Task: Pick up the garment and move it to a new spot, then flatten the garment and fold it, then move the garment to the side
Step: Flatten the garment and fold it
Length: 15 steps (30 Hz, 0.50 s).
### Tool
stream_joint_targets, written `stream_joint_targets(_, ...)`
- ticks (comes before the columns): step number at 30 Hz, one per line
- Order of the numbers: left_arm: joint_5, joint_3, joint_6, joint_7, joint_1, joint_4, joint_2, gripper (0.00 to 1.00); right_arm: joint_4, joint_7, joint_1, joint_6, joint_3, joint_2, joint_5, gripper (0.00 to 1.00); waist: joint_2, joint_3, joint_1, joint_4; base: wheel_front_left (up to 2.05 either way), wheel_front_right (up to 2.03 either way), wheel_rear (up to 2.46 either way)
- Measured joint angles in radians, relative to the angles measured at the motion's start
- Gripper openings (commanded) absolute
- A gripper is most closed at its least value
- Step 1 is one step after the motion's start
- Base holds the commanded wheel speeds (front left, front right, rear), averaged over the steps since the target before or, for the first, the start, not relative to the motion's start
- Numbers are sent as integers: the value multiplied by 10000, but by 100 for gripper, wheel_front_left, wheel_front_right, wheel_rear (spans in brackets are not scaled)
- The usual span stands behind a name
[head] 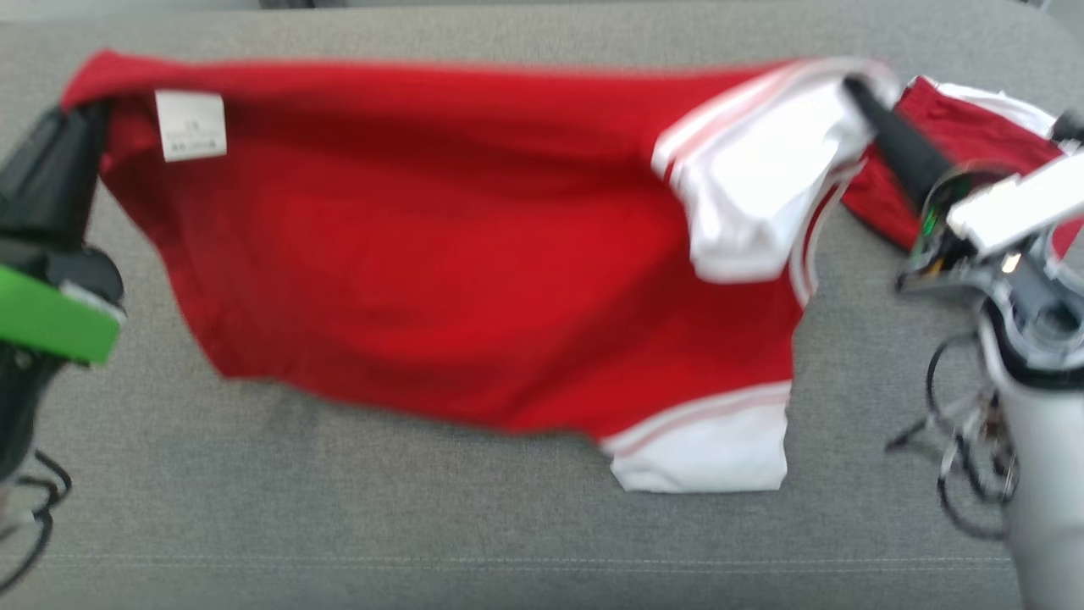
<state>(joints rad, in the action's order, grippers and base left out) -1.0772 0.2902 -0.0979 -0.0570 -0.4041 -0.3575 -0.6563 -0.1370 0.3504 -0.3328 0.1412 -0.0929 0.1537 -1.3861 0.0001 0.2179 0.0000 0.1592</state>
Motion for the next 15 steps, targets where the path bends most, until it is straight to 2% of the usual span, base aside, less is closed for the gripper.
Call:
stream_joint_targets(3, -244, 153, 29, -311, -1171, 830, 146, 0, 1256, -376, -1687, -4, 589, 84, 936, 0, 0, 421, 0, 36, 0, 0, 0)
stream_joint_targets(5, -508, 529, 182, -522, -2142, 1325, 746, 0, 2130, -646, -2798, -29, 1106, -52, 1183, 0, 0, 702, 0, 85, 0, 0, 0)
stream_joint_targets(8, -59, 1005, 182, -644, -3452, 2102, 1383, 0, 3216, -1118, -4197, -31, 1595, -13, 2096, 0, 0, 1114, 0, 201, 0, 0, 0)
stream_joint_targets(11, 251, 510, 59, -144, -4750, 2978, 2025, 0, 3885, -1494, -5765, -31, 1522, -257, 2888, 0, 0, 1494, 1, 316, 0, 0, 0)
stream_joint_targets(15, 1110, 46, 10, 614, -6071, 3438, 2174, 0, 3766, -1758, -7677, -31, 970, -579, 3530, 0, 0, 1952, 1, 356, 0, 0, 0)
